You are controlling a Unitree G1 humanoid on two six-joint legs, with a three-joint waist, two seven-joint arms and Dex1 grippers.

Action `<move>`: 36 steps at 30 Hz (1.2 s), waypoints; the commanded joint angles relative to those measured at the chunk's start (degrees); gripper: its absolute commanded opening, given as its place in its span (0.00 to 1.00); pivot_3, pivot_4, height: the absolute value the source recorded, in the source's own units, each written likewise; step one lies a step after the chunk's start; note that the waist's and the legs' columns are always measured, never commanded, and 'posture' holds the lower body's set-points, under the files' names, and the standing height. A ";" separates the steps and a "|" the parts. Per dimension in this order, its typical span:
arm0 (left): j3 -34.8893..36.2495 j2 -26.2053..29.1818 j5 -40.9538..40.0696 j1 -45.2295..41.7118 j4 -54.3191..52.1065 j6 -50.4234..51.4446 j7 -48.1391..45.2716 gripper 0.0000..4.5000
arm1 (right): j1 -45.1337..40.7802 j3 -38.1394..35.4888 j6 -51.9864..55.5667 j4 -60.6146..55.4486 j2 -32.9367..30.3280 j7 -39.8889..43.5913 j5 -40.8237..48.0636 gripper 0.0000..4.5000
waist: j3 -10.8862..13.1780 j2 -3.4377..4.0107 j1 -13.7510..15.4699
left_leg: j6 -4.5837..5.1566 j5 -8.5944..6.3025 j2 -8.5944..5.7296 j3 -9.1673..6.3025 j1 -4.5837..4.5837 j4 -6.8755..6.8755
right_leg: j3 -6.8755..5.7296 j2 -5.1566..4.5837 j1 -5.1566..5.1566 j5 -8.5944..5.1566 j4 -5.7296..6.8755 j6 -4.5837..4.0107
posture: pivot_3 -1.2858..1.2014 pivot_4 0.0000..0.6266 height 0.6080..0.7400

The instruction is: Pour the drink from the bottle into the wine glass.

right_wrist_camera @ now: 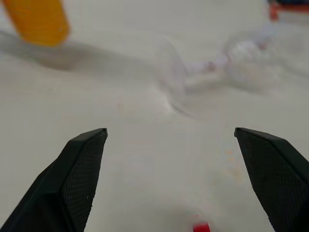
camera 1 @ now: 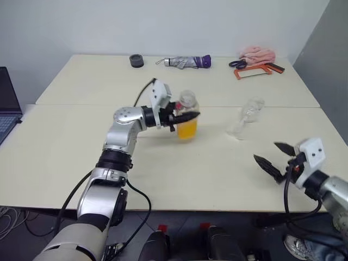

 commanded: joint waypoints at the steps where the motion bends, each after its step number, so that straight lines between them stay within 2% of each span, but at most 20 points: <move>1: 6.07 1.68 0.81 -0.60 0.25 -2.24 12.51 0.39 | -10.38 7.97 4.43 -3.39 1.87 -0.48 3.60 1.00 | 0.01 -0.01 -0.10 | 0.00 0.00 -0.01 0.00 -0.01 0.00 | 0.01 0.00 0.00 0.00 0.02 0.00 | 0.52 0.24 1.00; 4: 9.62 3.32 2.07 -0.21 2.64 -3.51 22.04 0.39 | -20.87 15.77 5.87 1.12 5.89 -2.34 0.29 1.00 | 0.02 -0.04 -0.09 | -0.01 0.00 -0.03 -0.06 -0.07 0.13 | -0.03 -0.04 -0.02 0.00 0.01 0.00 | 0.52 0.24 1.00; 7: 11.80 4.88 2.57 1.07 3.38 -4.35 27.62 0.39 | -29.49 22.15 5.36 7.99 11.04 -4.06 -4.06 1.00 | 0.03 -0.07 0.12 | -0.03 0.02 -0.01 -0.16 -0.15 0.20 | -0.11 -0.13 -0.07 0.01 0.03 -0.01 | 0.52 0.24 1.00; 11: 13.68 6.67 3.47 2.49 4.69 -5.03 33.18 0.39 | -36.50 27.99 4.79 13.94 17.15 -3.65 -7.24 1.00 | 0.03 -0.08 0.53 | -0.22 0.12 -0.02 -0.15 -0.19 0.20 | -0.10 -0.33 -0.12 0.02 0.04 -0.01 | 0.52 0.24 1.00; 18: 14.48 7.38 3.36 4.02 5.98 -5.94 36.48 0.39 | -42.16 32.40 3.32 19.92 23.46 -2.39 -11.08 1.00 | 0.01 -0.13 0.80 | -0.25 0.13 -0.19 -0.18 -0.29 0.24 | -0.17 -0.57 -0.13 0.03 0.02 0.01 | 0.52 0.24 1.00; 28: 14.06 6.47 4.73 4.52 13.69 -9.41 40.29 0.39 | -43.34 33.42 2.91 22.73 26.78 -1.46 -14.40 1.00 | -0.01 -0.14 0.37 | -0.24 0.13 -0.14 -0.13 -0.24 0.21 | -0.18 -0.50 -0.19 0.04 0.08 0.01 | 0.52 0.24 1.00; 36: 13.82 5.30 3.90 6.64 12.48 -10.24 39.39 0.96 | -42.45 32.41 4.39 21.32 26.59 -1.55 -14.51 1.00 | -0.02 -0.15 0.34 | -0.21 0.11 -0.13 -0.11 -0.23 0.21 | -0.18 -0.50 -0.19 0.04 0.09 0.01 | 0.52 0.24 1.00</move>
